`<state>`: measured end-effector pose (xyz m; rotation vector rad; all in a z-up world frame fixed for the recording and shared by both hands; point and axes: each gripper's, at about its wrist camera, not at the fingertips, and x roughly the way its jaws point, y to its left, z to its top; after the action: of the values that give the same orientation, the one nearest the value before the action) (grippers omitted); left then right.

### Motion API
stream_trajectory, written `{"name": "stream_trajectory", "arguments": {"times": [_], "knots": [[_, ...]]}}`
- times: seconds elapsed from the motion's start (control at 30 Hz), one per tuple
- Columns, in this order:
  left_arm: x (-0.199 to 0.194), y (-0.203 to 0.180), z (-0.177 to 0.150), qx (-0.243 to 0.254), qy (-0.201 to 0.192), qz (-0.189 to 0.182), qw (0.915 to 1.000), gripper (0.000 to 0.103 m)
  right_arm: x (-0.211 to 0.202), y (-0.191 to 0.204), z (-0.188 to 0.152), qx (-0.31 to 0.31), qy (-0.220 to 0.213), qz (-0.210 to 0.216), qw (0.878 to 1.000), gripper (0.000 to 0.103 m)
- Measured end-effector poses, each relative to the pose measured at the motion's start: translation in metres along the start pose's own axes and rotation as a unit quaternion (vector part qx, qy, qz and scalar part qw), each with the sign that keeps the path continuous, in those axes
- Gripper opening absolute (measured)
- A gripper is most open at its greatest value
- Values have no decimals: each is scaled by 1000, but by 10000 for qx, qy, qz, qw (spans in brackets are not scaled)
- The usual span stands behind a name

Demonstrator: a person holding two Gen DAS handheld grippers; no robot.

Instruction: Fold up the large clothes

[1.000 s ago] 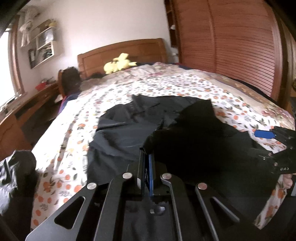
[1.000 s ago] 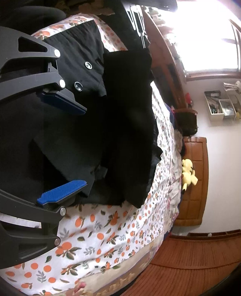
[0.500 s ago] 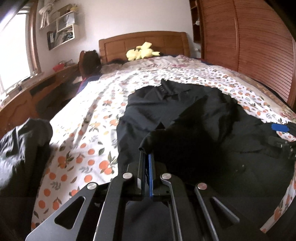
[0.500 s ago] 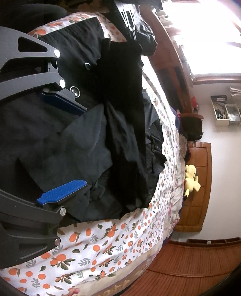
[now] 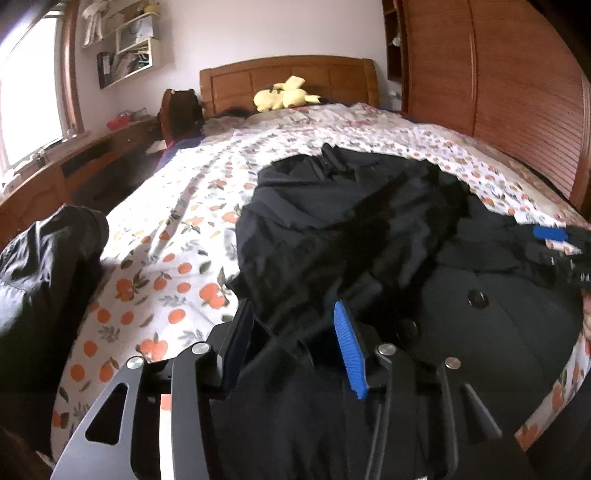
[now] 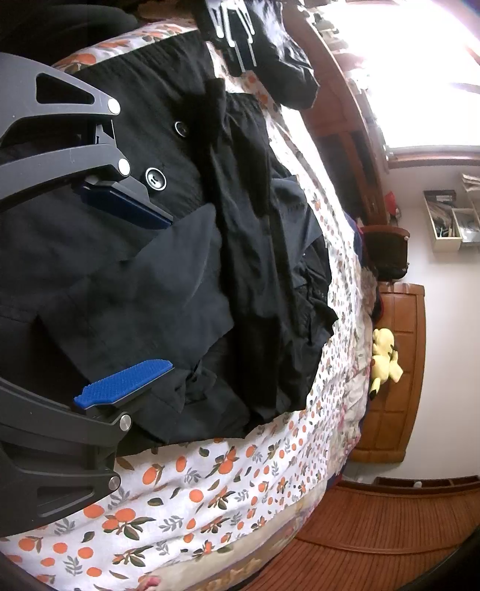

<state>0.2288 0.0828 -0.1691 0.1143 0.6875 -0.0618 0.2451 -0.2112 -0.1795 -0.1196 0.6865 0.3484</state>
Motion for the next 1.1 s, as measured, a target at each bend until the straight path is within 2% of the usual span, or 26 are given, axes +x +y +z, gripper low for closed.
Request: {"name": "stream_trajectory", "arguments": {"times": [0.23, 0.27, 0.3, 0.33, 0.4, 0.73, 0.93, 0.97, 1.0, 1.03, 1.07, 1.1], "knots": [[18, -12, -14, 115, 302, -44, 9995, 48, 0, 0, -1, -5, 5, -2, 10000, 70], [22, -12, -15, 108, 346, -75, 9993, 44, 0, 1, -1, -1, 4, -2, 10000, 70], [26, -12, -16, 104, 400, -110, 9991, 28, -1, 0, -1, -3, 5, -6, 10000, 70], [29, -13, -16, 106, 468, -111, 9988, 18, 0, 0, -1, -1, -2, -3, 10000, 70], [31, -12, -17, 109, 475, -150, 9987, 5, -1, 0, -1, 7, 1, -4, 10000, 70], [-24, -28, -17, 86, 20, -483, 9988, 4, -2, 1, -2, -6, -8, 1, 10000, 70], [-37, -36, -21, 96, -47, -412, 9991, 8, -3, 2, -3, -13, 1, -2, 10000, 70], [-39, -35, -22, 94, -53, -377, 9992, 13, -3, 2, -3, -11, 1, -1, 10000, 70], [-40, -33, -23, 81, -70, -327, 9994, 31, -2, 1, -3, -11, 2, 0, 10000, 70], [-42, -31, -24, 54, -100, -268, 9996, 54, -2, 2, -3, -15, 3, 1, 10000, 70], [-44, -27, -24, 30, -139, -219, 9997, 65, -3, 2, -3, -21, 3, 1, 10000, 70], [-45, -24, -25, -2, -193, -159, 9997, 81, -2, 2, -3, -19, 5, 0, 10000, 70]]}}
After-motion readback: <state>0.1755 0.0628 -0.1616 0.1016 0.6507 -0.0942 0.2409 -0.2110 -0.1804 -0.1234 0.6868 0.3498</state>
